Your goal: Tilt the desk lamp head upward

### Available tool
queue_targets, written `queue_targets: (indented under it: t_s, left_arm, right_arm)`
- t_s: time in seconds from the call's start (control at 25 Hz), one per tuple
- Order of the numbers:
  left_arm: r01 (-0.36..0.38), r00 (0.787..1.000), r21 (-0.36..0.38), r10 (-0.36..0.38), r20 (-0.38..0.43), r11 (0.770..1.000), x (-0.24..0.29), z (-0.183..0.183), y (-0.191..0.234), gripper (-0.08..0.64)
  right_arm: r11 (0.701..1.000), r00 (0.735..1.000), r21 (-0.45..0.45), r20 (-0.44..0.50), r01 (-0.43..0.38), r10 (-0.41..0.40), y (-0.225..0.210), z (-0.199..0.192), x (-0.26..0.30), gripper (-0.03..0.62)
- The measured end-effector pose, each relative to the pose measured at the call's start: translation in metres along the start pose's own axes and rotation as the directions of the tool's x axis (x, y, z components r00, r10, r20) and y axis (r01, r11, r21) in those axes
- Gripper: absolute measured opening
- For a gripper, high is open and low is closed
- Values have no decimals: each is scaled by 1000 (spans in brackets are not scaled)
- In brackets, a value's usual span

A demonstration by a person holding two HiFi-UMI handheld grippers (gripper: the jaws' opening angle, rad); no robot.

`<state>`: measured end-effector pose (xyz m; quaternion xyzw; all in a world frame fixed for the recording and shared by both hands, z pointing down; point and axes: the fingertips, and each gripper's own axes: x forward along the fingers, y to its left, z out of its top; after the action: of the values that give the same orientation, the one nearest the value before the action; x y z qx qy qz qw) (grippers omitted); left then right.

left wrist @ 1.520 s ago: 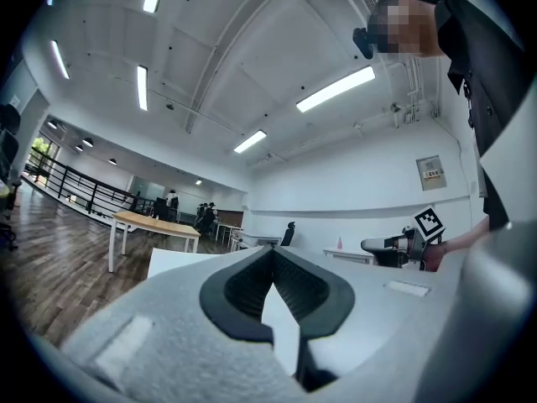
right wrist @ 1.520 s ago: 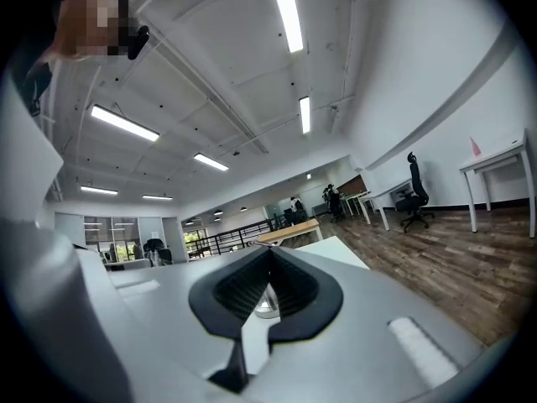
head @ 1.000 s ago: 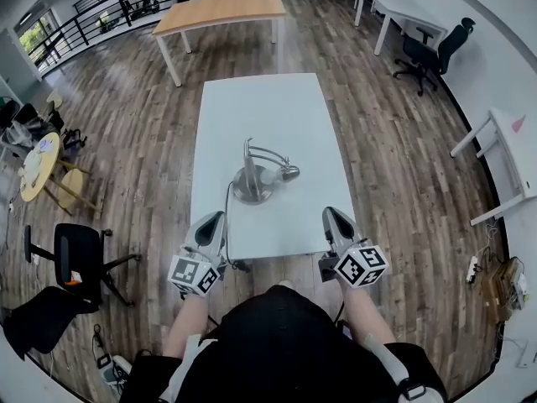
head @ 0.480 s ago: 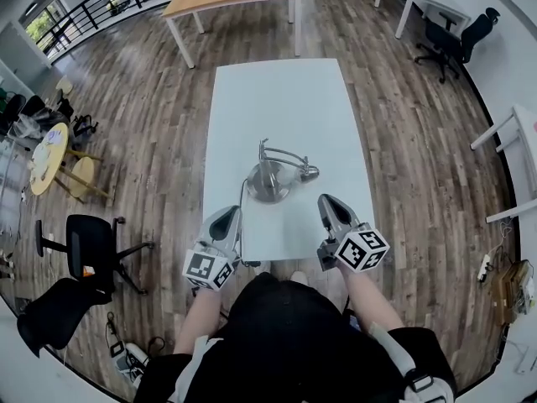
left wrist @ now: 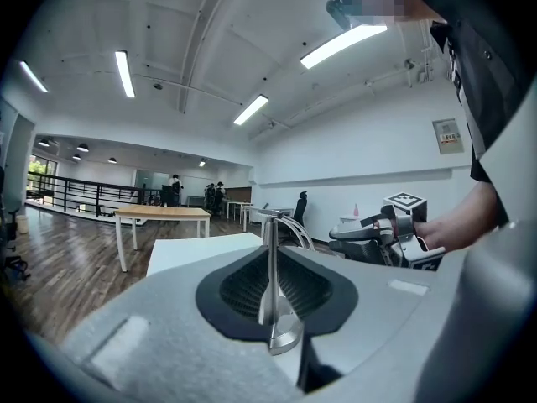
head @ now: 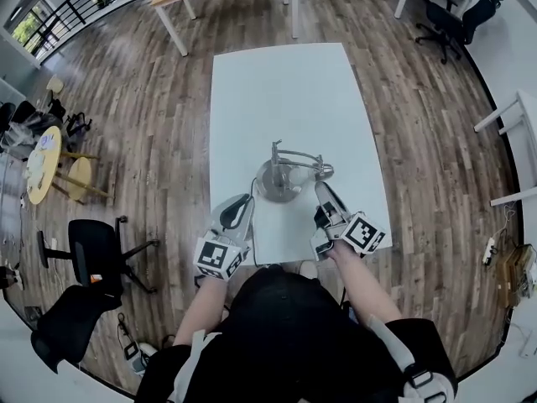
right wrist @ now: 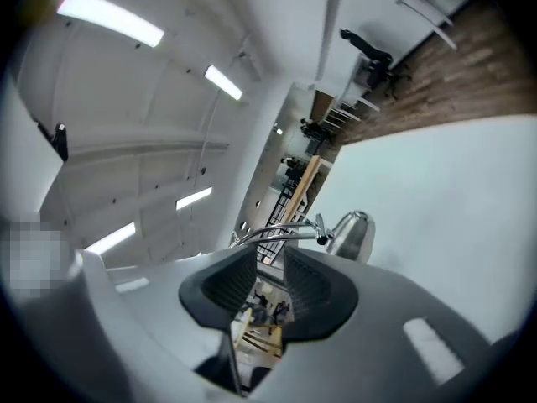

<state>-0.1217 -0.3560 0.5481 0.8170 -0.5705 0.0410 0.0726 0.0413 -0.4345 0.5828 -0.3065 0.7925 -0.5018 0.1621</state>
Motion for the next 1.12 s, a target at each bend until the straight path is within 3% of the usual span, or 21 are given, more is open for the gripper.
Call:
queue_targets:
  t_s: [0.16,0.32,0.4,0.52,0.68,0.76,0.96,1.12]
  left_arm:
    - [37,999,24,-36,-41,999,17,-9,8,56]
    - [87,991,14,-85,-106,996,33,-30,16,91]
    - [125,980,10,-122,-154,992,43,-46,18,113]
    - [201,950,26,-188,-248,979,56,-77,17,151]
    - [302,897,35,-271,-348,953,73,-106,12,195]
    - [337,891,21,-312,-329,941,81,-102,7,196]
    - [406,895,73,-380,-233,911,102,-75,0,196]
    - [460,876,98,-434,-208,882,110,-60,-8,198]
  right_arm:
    - [978,996,201,54,53,-65,-24,-2,9,118]
    - [904,986,426,142,13,-81,-32,0,16,158]
    - [875,979,484,180,-8,-91,-37,3,17,160]
    - [852,973,522,208,-26,-98,-39,2,15,155]
    - [786,968,615,230,-63,-102,-42,-5,15,170]
    - [767,965,637,240,-76,-103,-41,-7,16,170]
    - [722,953,684,276,-105,-122,-47,-3,23,173]
    - [673,940,729,305,-125,-156,-52,-5,25,176]
